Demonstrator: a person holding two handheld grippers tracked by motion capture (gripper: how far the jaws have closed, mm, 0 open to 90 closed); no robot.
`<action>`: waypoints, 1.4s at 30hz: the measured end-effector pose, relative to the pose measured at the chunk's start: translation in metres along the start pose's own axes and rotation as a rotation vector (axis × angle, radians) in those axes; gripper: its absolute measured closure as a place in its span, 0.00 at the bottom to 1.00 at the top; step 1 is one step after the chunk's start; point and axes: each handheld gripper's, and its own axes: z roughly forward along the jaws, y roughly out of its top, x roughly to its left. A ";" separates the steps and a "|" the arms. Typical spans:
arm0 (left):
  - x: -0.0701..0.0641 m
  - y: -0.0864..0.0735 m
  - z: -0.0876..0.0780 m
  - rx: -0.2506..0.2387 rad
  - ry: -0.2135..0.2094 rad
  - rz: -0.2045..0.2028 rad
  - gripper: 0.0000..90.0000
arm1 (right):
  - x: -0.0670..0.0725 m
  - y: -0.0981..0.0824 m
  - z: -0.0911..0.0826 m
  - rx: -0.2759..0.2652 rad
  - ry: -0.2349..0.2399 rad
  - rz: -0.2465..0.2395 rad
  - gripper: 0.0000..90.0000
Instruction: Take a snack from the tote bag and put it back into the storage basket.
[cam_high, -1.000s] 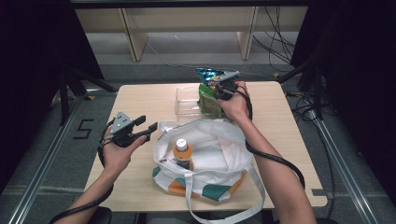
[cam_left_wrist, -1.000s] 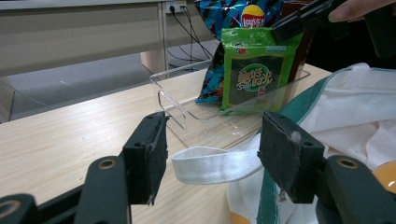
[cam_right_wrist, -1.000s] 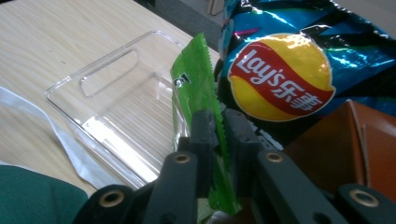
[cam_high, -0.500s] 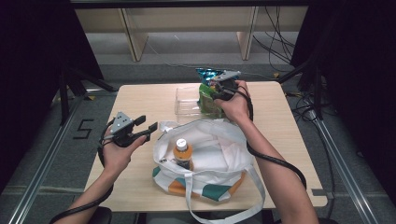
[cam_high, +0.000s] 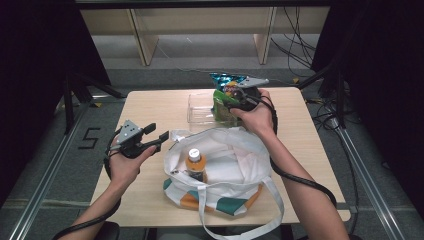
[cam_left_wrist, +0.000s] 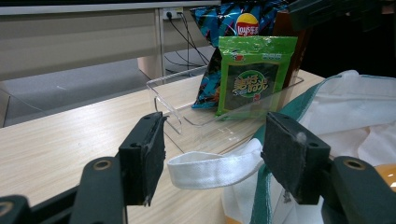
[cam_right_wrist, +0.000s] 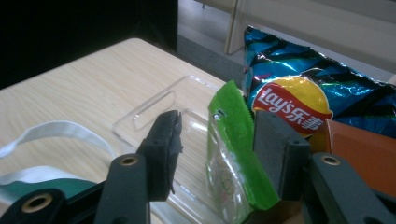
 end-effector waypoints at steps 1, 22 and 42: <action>0.000 0.000 0.000 -0.001 0.000 -0.004 0.42 | 0.001 -0.001 -0.003 -0.011 0.006 0.014 0.55; 0.001 -0.001 0.000 -0.014 -0.018 0.016 0.41 | 0.000 -0.023 -0.059 -0.086 0.055 0.062 0.51; -0.001 0.000 0.000 -0.006 -0.011 0.001 0.40 | -0.011 -0.049 -0.084 -0.080 0.041 0.109 0.47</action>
